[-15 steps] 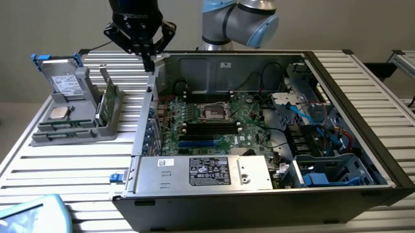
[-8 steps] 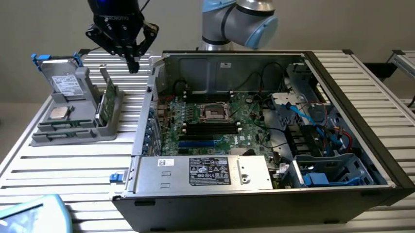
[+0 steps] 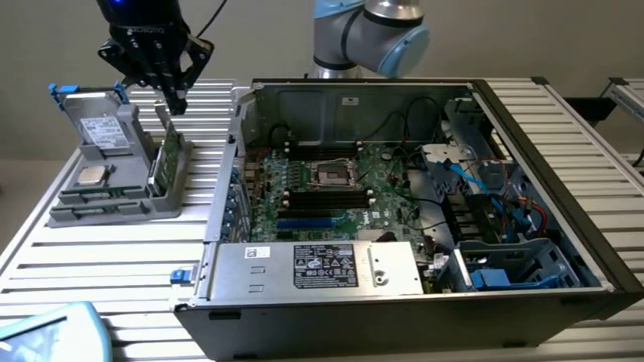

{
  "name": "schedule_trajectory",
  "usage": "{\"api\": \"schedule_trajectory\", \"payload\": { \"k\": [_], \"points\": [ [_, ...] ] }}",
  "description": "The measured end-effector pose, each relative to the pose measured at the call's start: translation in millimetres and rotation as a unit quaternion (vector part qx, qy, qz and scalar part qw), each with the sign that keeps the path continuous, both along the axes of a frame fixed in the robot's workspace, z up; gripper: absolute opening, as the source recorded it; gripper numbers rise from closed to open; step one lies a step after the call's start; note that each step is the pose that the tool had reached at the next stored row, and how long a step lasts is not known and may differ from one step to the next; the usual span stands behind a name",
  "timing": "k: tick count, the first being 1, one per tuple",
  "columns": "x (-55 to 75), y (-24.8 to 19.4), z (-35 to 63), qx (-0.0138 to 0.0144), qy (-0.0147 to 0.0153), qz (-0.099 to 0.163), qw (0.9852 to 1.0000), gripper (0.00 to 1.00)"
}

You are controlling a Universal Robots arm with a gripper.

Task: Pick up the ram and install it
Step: 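Reach for the ram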

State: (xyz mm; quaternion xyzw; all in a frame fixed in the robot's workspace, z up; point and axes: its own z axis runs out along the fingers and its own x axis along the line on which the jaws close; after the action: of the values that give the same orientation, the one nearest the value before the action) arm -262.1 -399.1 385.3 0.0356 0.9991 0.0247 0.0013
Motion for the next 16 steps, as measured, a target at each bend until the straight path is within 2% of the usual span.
{"api": "schedule_trajectory", "payload": {
  "k": [5,16],
  "points": [
    [-22.8,-0.4,-1.1,0.0000,0.0066,0.000,1.0000,0.11],
    [-72.0,-1.8,-4.3,0.0001,0.0257,0.000,0.9997,0.11]
  ]
}}
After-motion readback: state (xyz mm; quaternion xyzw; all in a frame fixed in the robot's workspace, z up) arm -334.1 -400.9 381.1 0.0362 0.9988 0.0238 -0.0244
